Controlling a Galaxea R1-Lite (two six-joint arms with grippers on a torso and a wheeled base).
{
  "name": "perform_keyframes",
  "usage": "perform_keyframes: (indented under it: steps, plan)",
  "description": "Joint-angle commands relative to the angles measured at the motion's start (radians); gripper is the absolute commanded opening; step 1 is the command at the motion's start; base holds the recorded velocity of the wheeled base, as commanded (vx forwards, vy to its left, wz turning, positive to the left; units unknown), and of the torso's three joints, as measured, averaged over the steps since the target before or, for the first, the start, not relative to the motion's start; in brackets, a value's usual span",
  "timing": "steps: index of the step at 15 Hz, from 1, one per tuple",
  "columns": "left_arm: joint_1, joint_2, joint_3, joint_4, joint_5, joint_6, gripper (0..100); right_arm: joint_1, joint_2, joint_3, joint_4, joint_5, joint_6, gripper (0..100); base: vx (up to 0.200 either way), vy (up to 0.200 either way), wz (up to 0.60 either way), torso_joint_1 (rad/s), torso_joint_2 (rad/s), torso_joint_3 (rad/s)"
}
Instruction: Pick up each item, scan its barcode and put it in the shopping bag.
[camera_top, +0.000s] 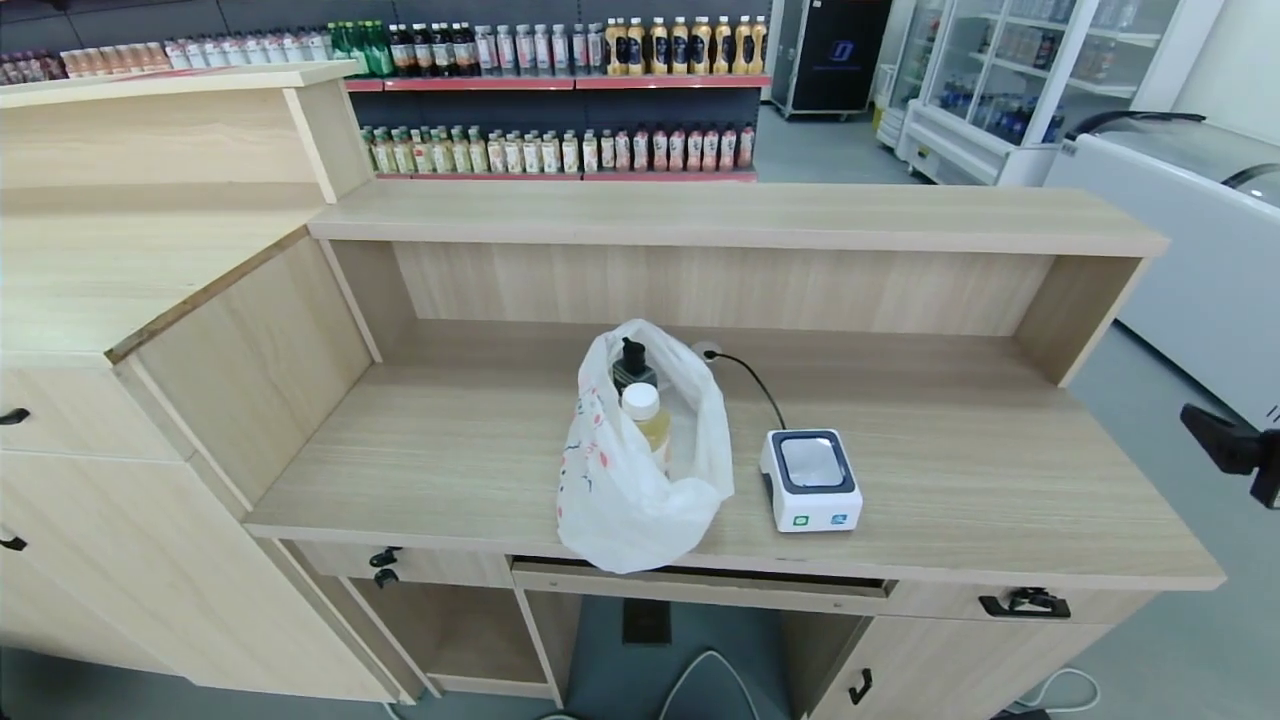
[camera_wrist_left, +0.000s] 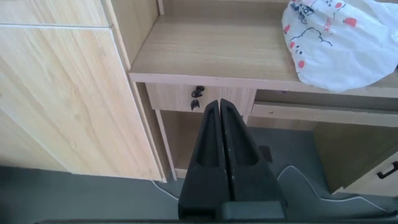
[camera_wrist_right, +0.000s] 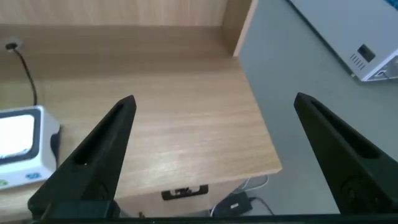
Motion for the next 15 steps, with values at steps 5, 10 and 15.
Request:
perform_keyframes:
  steps: [5,10,15]
  plan:
    - [0.001,0.000,0.000,0.000,0.000,-0.001,0,0.037,-0.185,0.229,0.007,-0.026,0.069,100,0.000,0.000,0.00,0.000,0.00,0.000]
    - [0.001,0.000,0.000,0.000,0.000,0.001,0,0.126,-0.449,0.369,0.100,-0.026,0.072,100,0.000,0.000,0.00,0.000,0.00,0.000]
    - [0.001,0.000,0.000,0.000,0.000,-0.001,0,0.146,-0.791,0.369,0.473,0.028,0.093,100,0.000,0.000,0.00,0.000,0.00,0.000]
